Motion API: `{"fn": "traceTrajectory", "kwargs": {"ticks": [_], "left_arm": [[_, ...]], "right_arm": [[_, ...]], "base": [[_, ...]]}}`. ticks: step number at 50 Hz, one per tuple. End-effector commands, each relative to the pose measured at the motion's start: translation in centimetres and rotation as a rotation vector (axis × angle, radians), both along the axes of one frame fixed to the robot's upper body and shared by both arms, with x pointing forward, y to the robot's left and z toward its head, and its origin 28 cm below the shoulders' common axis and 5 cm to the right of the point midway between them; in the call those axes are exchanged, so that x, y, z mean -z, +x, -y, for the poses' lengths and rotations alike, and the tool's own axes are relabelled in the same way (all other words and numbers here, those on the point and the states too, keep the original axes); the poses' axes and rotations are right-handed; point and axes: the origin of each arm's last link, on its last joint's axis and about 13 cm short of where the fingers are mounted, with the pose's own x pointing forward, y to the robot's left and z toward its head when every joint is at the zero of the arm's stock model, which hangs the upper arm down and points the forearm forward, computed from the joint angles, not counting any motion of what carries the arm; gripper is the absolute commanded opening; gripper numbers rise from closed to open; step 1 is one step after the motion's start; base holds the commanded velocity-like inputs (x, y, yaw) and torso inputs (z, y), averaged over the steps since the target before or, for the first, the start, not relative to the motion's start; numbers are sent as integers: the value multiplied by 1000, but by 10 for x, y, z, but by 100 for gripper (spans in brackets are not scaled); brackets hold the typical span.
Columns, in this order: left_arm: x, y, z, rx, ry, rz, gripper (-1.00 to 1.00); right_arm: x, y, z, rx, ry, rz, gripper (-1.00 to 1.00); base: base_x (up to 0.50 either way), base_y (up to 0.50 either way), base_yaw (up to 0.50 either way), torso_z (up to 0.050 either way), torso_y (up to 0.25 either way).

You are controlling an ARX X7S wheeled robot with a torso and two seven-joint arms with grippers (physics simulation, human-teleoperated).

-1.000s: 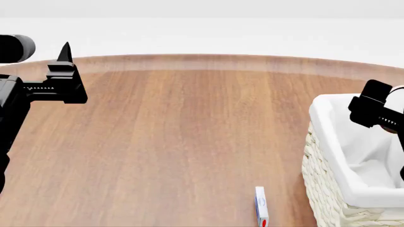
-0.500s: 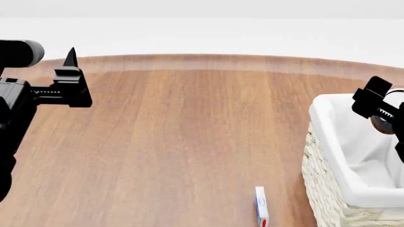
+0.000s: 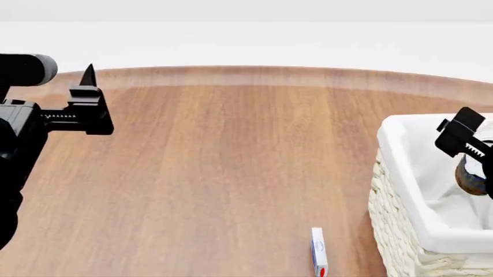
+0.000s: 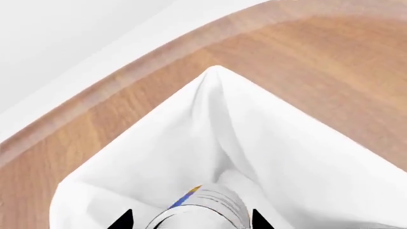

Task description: Pick up the alphabet soup and the cream cheese box, and put them in the basket.

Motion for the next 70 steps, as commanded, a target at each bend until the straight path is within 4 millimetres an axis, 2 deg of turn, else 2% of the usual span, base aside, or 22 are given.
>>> {"fn": "traceTrajectory", "kwargs": {"ticks": [1, 12, 22, 25, 28, 33, 36, 41, 44, 51, 58, 68, 70], "left_arm": [[1, 1, -2, -5, -2, -3, 100], [1, 2, -2, -6, -4, -3, 100], [1, 2, -3, -7, -6, -3, 100], [1, 3, -3, -9, -9, -3, 100], [2, 3, -3, -9, -9, -5, 100], [3, 4, -4, -11, -11, -9, 100], [3, 3, -3, -10, -8, -8, 100], [2, 3, -3, -8, -9, -7, 100], [2, 2, -1, -3, -6, -6, 100], [-1, 1, 0, 0, -2, 0, 100], [0, 1, 1, 0, -5, -3, 100], [1, 1, -1, -3, -5, -4, 100], [1, 0, 0, 0, -5, -5, 100]], "right_arm": [[-3, 0, -1, -4, 9, -9, 100], [-4, 1, 1, 14, -10, -4, 100], [-26, 7, -3, -1, -64, 48, 100], [-47, 15, -16, -69, -105, 113, 100], [-78, 19, -37, -157, -167, 183, 100], [-100, 20, -69, -324, -214, 236, 100], [-111, 24, -98, -479, -244, 257, 100], [-110, 31, -124, -621, -252, 240, 100], [-100, 38, -137, -684, -232, 223, 100], [-78, 40, -163, -817, -230, 184, 100], [-65, 39, -170, -852, -217, 158, 100], [-50, 39, -170, -850, -184, 141, 100], [-40, 38, -169, -849, -165, 122, 100]], "base": [[0, 0, 0, 0, 0], [0, 0, 0, 0, 0], [0, 0, 0, 0, 0], [0, 0, 0, 0, 0], [0, 0, 0, 0, 0], [0, 0, 0, 0, 0], [0, 0, 0, 0, 0], [0, 0, 0, 0, 0], [0, 0, 0, 0, 0], [0, 0, 0, 0, 0], [0, 0, 0, 0, 0], [0, 0, 0, 0, 0], [0, 0, 0, 0, 0]]}}
